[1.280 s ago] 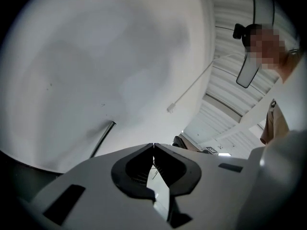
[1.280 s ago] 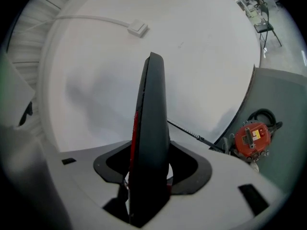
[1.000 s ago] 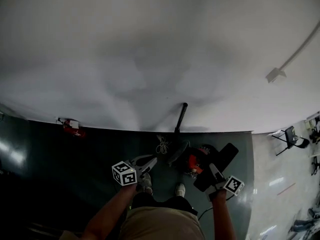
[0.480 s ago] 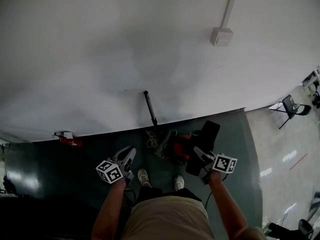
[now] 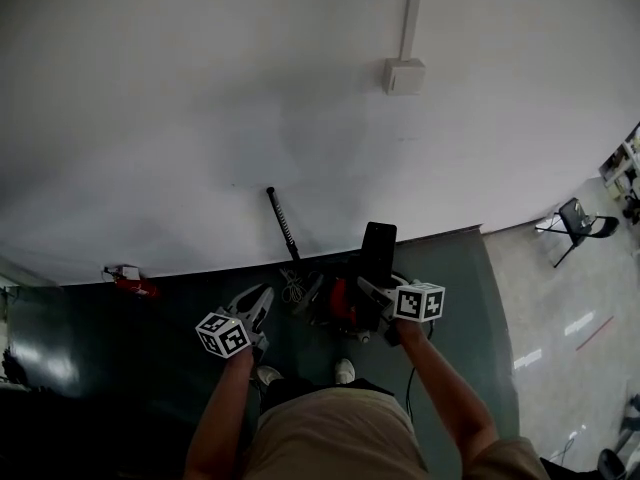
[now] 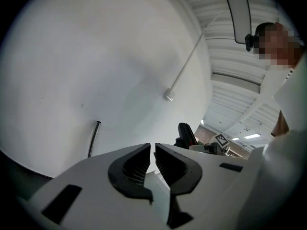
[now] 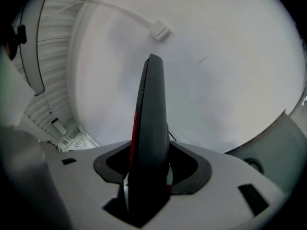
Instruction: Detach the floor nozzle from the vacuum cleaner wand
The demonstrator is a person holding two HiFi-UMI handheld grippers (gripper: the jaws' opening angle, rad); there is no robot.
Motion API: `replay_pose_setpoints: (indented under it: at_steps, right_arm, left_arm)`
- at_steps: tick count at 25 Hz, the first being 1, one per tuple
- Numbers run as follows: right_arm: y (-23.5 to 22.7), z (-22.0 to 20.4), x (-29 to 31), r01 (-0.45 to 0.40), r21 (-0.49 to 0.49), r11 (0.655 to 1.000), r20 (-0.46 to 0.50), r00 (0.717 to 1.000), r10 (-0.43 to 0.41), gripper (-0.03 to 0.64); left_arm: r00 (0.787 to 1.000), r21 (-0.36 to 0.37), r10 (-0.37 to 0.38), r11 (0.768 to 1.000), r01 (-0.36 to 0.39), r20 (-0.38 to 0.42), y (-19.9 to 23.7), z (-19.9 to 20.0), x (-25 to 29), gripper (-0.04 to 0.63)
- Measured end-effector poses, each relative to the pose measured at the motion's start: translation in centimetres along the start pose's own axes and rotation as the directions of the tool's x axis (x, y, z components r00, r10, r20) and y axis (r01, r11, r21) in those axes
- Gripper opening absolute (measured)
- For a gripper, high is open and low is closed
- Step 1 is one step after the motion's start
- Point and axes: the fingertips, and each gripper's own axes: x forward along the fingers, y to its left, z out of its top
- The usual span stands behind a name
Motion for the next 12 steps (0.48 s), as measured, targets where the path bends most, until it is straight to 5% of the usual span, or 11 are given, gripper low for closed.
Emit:
replay_pose_setpoints:
  at_steps: [12]
  right_arm:
    - [3.0,0.3,1.8,-0.05,-0.096,0.994,-0.051,0.998,0.046,0.225]
  left_arm:
    - [1.0,0.062,0.028,0.998,-0.028,0.004,-0.8,1.9,-1.7,0.034]
